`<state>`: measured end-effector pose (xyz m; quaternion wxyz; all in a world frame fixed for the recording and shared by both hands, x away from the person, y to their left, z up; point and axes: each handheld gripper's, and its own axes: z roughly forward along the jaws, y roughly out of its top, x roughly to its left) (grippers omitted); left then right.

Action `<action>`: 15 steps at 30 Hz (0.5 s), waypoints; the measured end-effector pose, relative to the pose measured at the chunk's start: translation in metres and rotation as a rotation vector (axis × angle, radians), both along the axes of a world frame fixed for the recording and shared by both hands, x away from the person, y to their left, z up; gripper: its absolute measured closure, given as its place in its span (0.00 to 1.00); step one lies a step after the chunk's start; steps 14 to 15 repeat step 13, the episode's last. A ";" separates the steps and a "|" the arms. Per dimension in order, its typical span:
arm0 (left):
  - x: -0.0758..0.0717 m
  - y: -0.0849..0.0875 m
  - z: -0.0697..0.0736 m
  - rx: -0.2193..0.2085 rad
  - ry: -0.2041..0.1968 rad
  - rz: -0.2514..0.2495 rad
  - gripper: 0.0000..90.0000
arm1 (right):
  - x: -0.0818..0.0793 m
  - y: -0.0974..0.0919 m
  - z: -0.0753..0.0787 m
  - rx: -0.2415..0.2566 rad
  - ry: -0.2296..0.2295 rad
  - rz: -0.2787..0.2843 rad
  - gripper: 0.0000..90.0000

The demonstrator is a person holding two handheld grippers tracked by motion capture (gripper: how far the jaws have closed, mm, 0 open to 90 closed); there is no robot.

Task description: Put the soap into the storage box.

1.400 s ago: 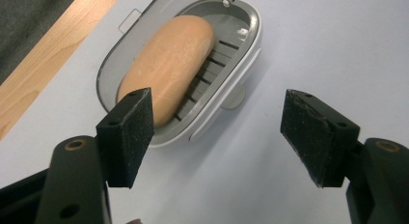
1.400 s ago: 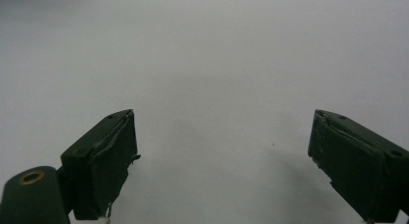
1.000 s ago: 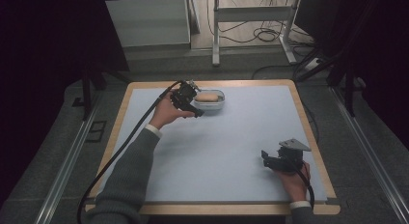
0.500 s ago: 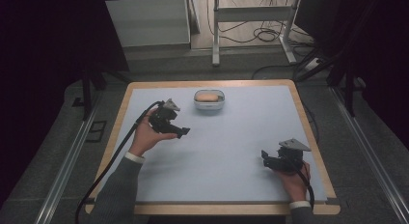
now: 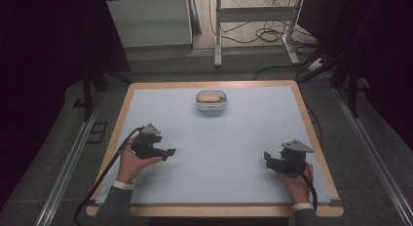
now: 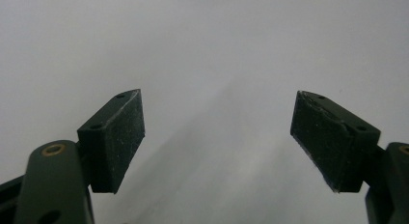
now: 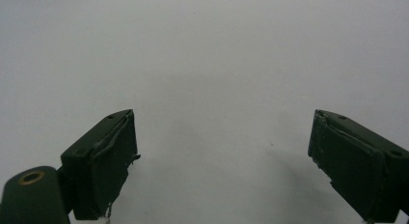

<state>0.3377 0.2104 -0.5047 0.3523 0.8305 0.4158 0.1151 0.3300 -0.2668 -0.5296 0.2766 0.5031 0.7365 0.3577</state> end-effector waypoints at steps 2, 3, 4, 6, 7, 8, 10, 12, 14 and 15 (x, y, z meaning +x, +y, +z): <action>-0.003 0.004 -0.003 0.006 0.000 0.020 0.22 | 0.000 0.000 0.000 -0.001 -0.002 0.000 0.11; -0.003 0.005 -0.004 0.010 0.001 0.022 0.23 | 0.000 0.000 0.000 -0.002 -0.003 0.001 0.11; -0.004 0.006 -0.004 0.017 -0.001 0.022 0.22 | 0.000 0.000 0.000 -0.002 -0.003 0.001 0.11; -0.005 0.008 -0.004 0.007 -0.001 0.027 0.22 | 0.000 0.000 0.000 0.001 -0.005 0.002 0.11; -0.006 0.009 -0.004 0.005 -0.002 0.030 0.22 | -0.001 -0.001 0.000 0.010 -0.005 0.004 0.11; -0.006 0.009 -0.004 0.004 -0.001 0.031 0.22 | -0.001 -0.001 0.000 0.013 -0.006 0.004 0.11; -0.007 0.010 -0.005 0.000 0.001 0.031 0.22 | -0.001 -0.002 0.001 0.021 -0.007 0.008 0.11; -0.008 0.011 -0.005 0.007 0.002 0.030 0.22 | -0.001 -0.003 0.001 0.034 -0.007 0.013 0.11; -0.009 0.011 -0.005 0.012 0.002 0.035 0.22 | -0.001 -0.003 0.001 0.040 -0.004 0.016 0.11; -0.009 0.011 -0.005 0.012 0.002 0.035 0.22 | -0.001 -0.003 0.001 0.040 -0.004 0.016 0.11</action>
